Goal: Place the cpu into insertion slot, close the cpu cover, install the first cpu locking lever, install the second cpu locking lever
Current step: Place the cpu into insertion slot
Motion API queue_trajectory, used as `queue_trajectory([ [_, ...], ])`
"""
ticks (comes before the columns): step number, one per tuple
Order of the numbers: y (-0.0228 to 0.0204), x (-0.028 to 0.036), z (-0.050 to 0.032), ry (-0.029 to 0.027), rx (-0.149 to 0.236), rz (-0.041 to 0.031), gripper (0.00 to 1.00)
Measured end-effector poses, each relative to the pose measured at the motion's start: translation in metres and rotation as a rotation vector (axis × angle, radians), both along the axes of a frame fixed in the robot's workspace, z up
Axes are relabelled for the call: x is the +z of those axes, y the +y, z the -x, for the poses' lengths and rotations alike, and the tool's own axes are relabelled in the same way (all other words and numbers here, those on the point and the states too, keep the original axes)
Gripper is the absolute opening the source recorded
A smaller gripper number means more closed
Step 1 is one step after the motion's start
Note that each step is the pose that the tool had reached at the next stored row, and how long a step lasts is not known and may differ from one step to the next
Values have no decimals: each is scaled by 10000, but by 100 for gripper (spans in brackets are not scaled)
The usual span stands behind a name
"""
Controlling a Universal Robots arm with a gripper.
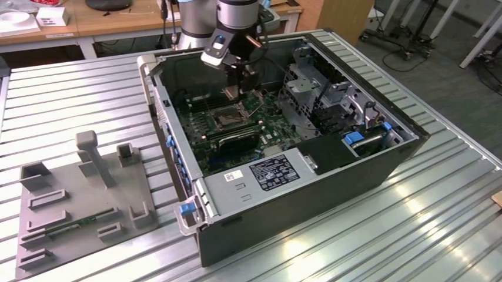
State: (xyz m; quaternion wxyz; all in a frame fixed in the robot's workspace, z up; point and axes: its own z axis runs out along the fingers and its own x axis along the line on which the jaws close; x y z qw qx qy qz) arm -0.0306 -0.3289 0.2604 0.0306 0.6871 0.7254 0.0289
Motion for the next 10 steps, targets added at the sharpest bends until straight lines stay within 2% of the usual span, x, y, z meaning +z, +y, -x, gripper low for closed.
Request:
queue_trajectory([
  [3,0,-5,0,0,-365,-1,54],
  [7,0,-7,1,-9,-396,-1,54],
  [10,0,-15,6,-118,-393,-34,54],
])
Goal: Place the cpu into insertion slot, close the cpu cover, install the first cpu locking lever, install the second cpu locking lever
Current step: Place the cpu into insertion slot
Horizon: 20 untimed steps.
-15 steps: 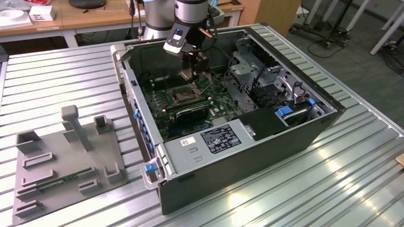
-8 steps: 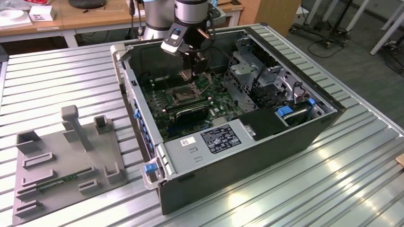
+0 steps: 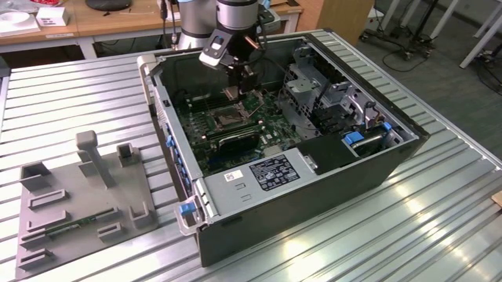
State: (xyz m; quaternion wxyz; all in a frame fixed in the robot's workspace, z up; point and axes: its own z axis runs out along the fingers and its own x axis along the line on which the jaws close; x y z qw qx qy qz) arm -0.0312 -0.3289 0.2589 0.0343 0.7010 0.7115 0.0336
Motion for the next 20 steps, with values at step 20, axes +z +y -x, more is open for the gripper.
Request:
queue_trajectory([
  [20,0,-18,-1,38,-1,3,54],
])
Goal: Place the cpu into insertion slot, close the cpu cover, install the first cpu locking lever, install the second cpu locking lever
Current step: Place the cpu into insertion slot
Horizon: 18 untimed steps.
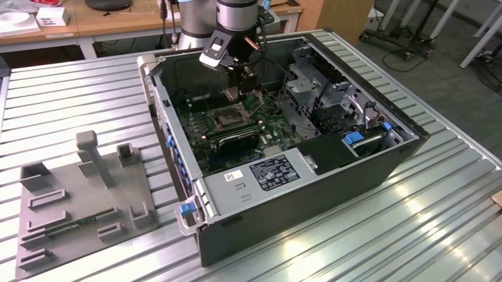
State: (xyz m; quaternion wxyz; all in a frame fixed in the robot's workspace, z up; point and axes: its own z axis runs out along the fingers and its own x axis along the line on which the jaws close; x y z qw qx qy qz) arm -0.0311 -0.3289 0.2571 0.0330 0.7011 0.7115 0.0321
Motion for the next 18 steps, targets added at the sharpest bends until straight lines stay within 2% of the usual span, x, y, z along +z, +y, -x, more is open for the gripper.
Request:
queue_trajectory([
  [18,1,-48,-1,7,1,-5,54],
])
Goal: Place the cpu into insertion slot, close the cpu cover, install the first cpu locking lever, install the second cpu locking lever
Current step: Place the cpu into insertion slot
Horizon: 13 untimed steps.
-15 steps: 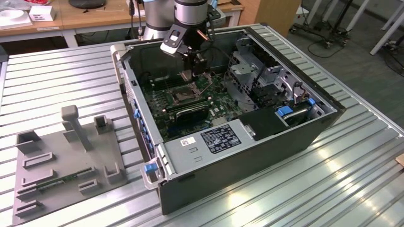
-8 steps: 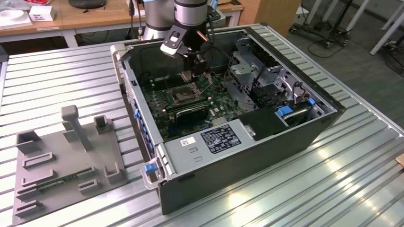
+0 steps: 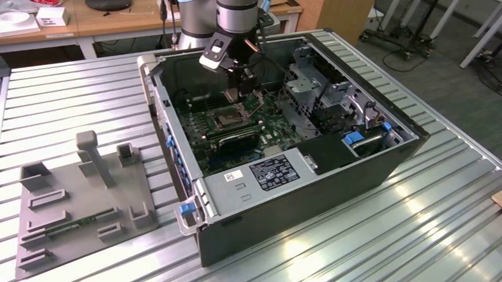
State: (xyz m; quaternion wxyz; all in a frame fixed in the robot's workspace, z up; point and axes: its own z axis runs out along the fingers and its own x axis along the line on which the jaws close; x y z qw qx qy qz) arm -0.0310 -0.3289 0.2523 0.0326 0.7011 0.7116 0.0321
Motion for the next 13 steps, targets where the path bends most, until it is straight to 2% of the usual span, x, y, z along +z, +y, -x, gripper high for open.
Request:
queue_trajectory([
  [6,0,-39,0,2,-4,4,54],
  [13,-1,-122,7,2,-31,5,54],
])
